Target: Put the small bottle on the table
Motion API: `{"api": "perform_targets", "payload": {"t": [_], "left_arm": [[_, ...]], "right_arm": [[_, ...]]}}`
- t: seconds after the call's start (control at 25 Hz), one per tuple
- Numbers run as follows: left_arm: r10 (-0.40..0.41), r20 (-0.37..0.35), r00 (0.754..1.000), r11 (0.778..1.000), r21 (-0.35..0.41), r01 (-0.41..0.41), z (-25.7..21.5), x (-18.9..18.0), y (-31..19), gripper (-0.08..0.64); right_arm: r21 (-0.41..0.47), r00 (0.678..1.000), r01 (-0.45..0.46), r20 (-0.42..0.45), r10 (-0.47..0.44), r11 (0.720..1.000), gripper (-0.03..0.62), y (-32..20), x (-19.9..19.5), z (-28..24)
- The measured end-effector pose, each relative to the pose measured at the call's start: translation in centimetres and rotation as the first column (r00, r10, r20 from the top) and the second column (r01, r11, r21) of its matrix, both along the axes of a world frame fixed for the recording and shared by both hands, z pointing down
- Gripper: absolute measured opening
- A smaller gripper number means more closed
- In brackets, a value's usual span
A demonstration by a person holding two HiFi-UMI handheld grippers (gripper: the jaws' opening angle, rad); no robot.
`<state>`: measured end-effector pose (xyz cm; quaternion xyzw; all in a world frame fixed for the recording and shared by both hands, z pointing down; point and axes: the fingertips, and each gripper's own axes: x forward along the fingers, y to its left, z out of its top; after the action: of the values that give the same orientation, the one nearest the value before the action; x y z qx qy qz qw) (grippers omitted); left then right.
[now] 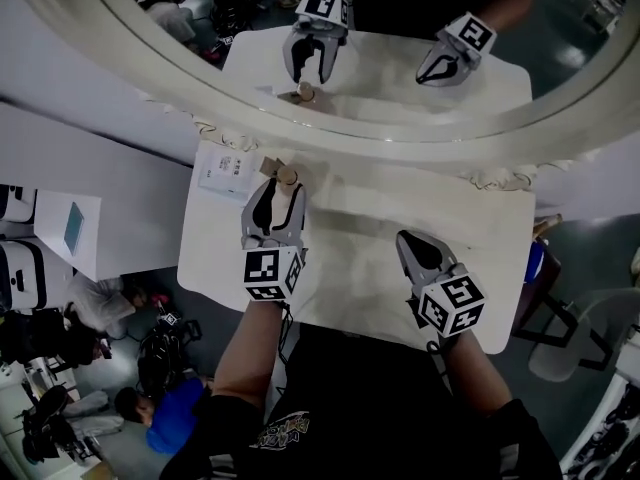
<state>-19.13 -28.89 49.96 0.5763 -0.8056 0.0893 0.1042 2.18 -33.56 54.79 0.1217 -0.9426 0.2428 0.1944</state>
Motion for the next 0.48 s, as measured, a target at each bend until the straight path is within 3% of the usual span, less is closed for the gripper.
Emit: {"api": "perform_targets", "payload": {"t": [0.32, 0.48], "left_arm": [[-0.042, -0.011, 0.999, 0.999, 0.01, 0.042, -1.2, 1.5, 5.0, 0.176], [-0.061, -0.048, 0.997, 0.998, 0.018, 0.062, -1.3, 1.9, 8.3, 0.086]], "right_arm": [[0.015, 0.997, 0.077, 0.031, -0.078, 0.997, 0.029, 2.3, -2.1, -1.1], [0.034, 0.992, 0.118, 0.029, -0.119, 0.992, 0.029, 4.2, -3.4, -1.7]]}}
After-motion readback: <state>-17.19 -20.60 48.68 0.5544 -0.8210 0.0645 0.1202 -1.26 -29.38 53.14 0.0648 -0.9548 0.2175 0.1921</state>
